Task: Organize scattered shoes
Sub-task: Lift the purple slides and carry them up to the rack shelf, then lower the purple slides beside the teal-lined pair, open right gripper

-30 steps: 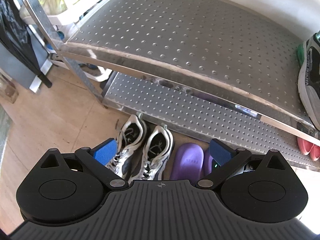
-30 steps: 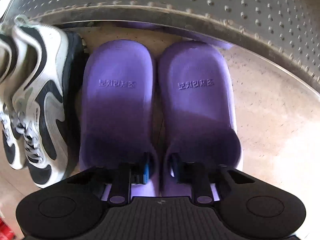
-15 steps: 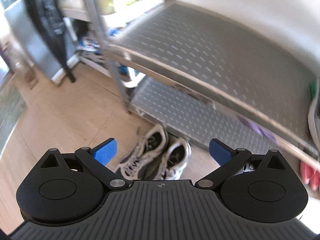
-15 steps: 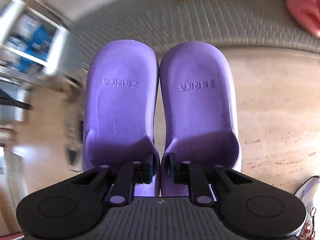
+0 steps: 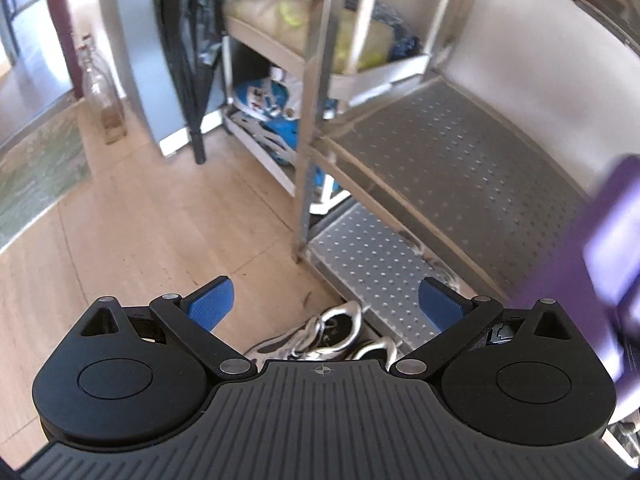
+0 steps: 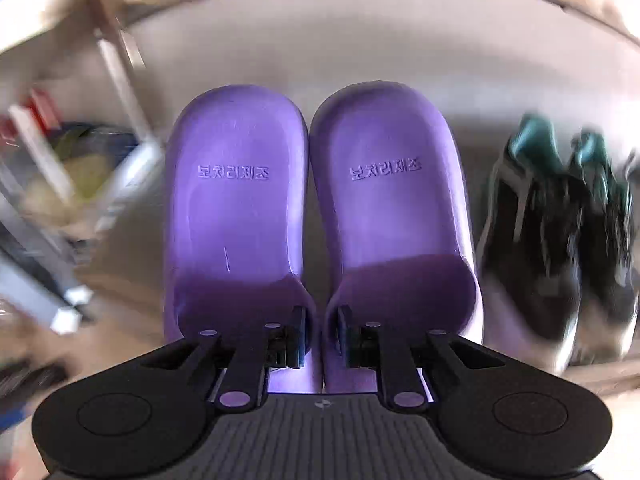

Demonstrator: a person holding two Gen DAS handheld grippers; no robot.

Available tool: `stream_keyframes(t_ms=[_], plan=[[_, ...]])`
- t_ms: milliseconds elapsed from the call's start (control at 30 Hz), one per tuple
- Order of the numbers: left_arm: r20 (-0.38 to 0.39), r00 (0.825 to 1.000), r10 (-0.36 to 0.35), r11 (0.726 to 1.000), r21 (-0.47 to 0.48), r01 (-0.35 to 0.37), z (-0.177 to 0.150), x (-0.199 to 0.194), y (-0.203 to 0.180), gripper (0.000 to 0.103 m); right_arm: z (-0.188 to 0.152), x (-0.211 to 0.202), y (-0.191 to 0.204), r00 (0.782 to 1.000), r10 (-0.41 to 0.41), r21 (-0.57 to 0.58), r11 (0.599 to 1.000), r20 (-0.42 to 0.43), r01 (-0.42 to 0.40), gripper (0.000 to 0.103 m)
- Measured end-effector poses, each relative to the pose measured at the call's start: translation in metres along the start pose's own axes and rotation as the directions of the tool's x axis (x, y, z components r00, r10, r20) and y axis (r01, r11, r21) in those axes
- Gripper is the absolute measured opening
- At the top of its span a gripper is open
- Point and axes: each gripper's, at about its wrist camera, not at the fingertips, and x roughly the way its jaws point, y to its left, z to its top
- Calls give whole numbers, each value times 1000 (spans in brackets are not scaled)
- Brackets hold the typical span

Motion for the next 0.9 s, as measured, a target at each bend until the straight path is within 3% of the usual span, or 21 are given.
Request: stream_keyframes(t_ms=[33, 67, 100, 167, 267, 333, 567, 900], plan=[[-5, 1000, -3, 1000, 21, 3, 1, 2, -3, 101, 0, 6, 8, 995, -66, -42, 997, 71, 69, 28], [-13, 1000, -9, 999, 33, 9, 0, 3, -5, 101, -2, 14, 15, 977, -141, -104, 982, 162, 159, 34], [-23, 1000, -15, 999, 45, 16, -1, 5, -8, 101, -4, 19, 19, 966, -163, -148, 970, 199, 194, 44], [-39, 999, -28, 998, 62, 30, -3, 7, -12, 101, -14, 23, 17, 975, -115, -190, 970, 191, 152, 40], [-40, 999, -34, 997, 74, 37, -6, 5, -13, 101, -36, -4, -6, 968, -67, -102, 990, 240, 94, 50], [-38, 999, -31, 997, 68, 33, -7, 5, -12, 101, -58, -25, -22, 966, -11, -45, 999, 257, 23, 63], [-39, 999, -33, 996, 85, 36, -10, 5, -18, 101, -119, -35, -28, 979, 84, 25, 996, 186, -90, 66], [-23, 999, -40, 970, 241, 45, -17, 8, -43, 101, -126, -36, -12, 974, 92, 46, 994, 209, -104, 70]])
